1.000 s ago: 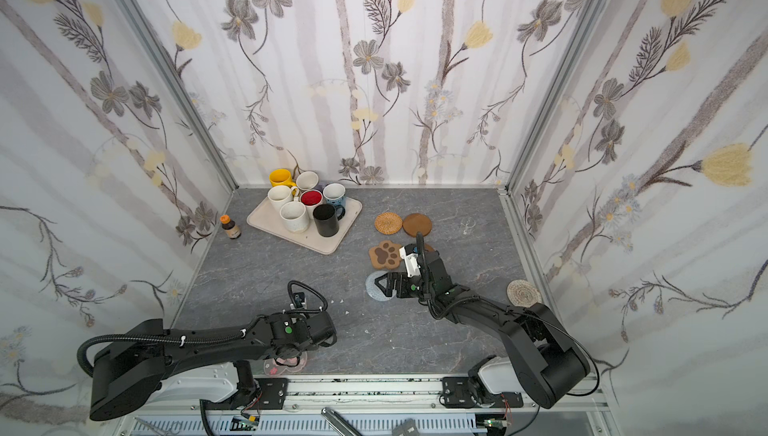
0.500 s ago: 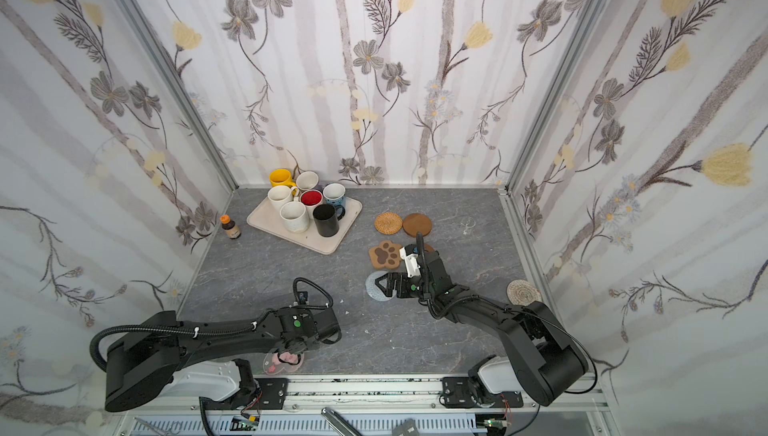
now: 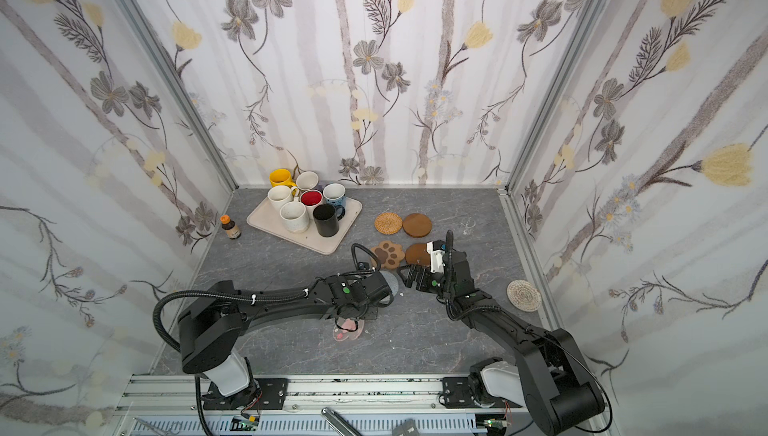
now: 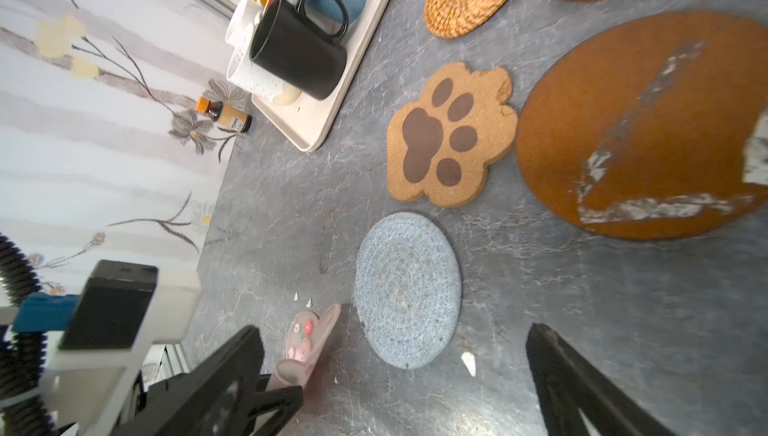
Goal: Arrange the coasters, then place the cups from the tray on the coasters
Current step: 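Drag the pink flower coaster with the left gripper toward the light-blue coaster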
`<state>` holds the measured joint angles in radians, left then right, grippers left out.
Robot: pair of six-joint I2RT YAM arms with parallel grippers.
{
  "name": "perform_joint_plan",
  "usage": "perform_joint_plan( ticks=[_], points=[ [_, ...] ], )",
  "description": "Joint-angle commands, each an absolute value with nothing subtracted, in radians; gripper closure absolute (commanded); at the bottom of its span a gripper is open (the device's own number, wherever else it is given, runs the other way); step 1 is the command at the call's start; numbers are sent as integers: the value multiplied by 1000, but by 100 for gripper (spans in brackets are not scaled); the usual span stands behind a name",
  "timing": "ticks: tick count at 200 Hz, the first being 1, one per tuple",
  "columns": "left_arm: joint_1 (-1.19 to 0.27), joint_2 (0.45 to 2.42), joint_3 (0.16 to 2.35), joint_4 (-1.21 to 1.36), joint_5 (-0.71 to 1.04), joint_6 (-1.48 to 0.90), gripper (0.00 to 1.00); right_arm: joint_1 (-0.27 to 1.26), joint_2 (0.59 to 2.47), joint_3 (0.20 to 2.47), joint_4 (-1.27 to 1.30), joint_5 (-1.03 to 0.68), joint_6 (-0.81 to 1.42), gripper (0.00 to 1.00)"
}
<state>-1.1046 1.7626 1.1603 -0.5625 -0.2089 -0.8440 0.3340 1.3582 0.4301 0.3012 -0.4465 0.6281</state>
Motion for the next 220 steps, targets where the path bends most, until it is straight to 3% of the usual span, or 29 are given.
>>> perform_joint_plan(
  ticks=[1, 50, 100, 220],
  points=[
    [-1104, 1838, 1234, -522, -194, -770, 100, 297, 1319, 416, 272, -461, 630, 0],
    [-1115, 1939, 1287, -480, -142, -760, 100, 227, 1243, 390, 215, -466, 609, 0],
    [-1162, 1922, 1265, -462, -129, -797, 100, 225, 1286, 393, 224, -483, 600, 0],
    [-1223, 1837, 1166, -429, -137, -855, 100, 319, 1401, 411, 273, -506, 622, 0]
  ],
)
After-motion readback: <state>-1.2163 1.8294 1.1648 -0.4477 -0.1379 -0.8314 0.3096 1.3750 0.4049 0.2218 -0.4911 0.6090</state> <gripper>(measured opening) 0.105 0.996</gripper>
